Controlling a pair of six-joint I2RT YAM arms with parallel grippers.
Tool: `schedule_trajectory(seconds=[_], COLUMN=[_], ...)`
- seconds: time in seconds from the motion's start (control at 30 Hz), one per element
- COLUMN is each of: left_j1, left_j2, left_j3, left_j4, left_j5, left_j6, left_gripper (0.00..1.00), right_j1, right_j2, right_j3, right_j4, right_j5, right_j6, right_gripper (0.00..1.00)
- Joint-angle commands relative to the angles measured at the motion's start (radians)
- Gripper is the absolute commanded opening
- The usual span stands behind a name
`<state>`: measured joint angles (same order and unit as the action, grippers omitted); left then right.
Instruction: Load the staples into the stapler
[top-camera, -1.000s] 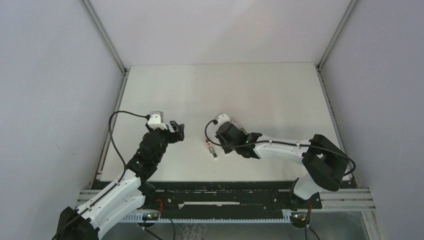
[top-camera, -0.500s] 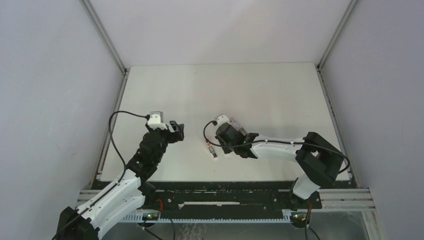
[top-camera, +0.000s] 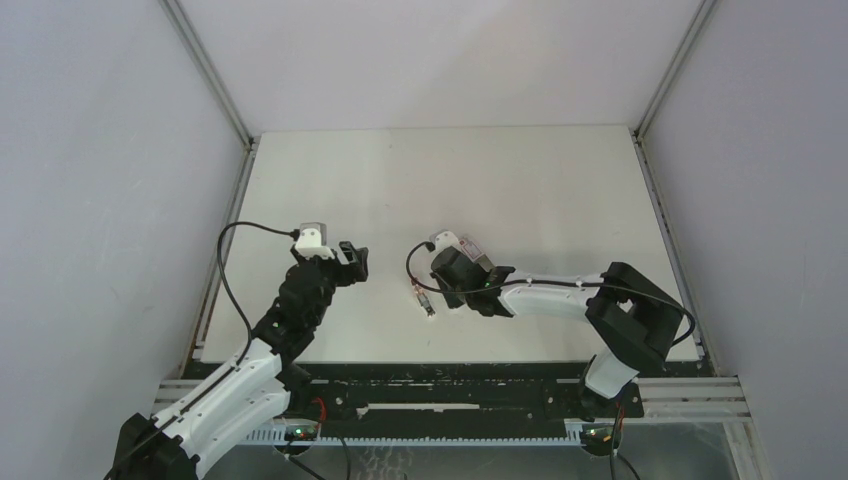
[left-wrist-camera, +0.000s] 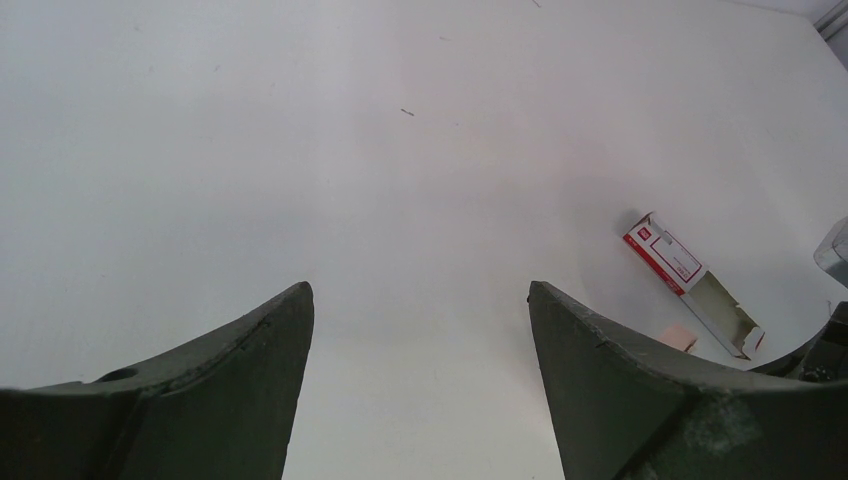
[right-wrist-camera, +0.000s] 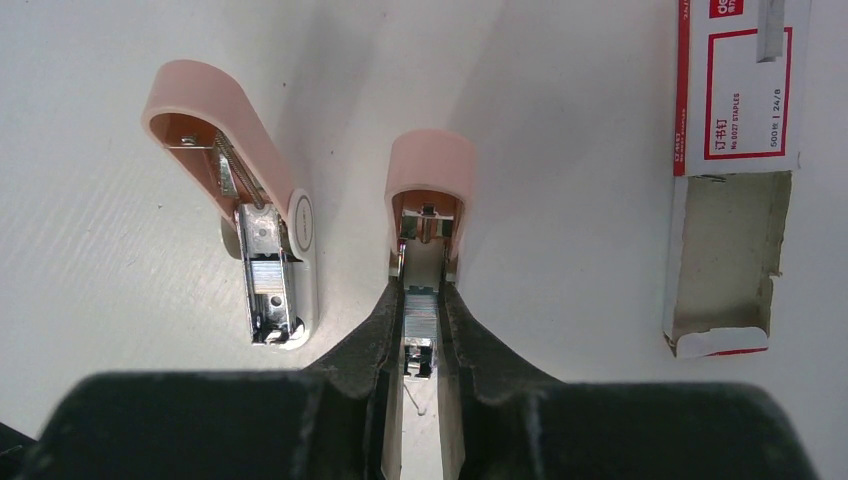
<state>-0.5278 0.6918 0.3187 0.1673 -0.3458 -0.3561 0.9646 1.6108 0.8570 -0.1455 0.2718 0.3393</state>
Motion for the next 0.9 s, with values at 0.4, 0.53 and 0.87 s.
schedule_trajectory(seconds=[0.4, 0.53, 0.87], left_j1=[0.009, 0.009, 0.011], left_j2=[-0.005, -0.005, -0.002], left_j3=[-0.017, -0.017, -0.017], left_j4=[0.024, 0.024, 0.027], left_j5=[-0.018, -0.017, -0.013], left_j6=[0.006, 0.005, 0.003], left_gripper=[0.83, 0.83, 0.83], right_j1=[0.008, 0.007, 0.023], right_j2=[-0.01, -0.05, -0.081], right_j3=[0.029, 0.028, 0.028], right_j4=[0.01, -0.002, -0.021], right_j5=[0.037, 0.047, 0.067], right_j6=[0.063, 0.073, 0.087], right_gripper=[0.08, 0.08, 0.08])
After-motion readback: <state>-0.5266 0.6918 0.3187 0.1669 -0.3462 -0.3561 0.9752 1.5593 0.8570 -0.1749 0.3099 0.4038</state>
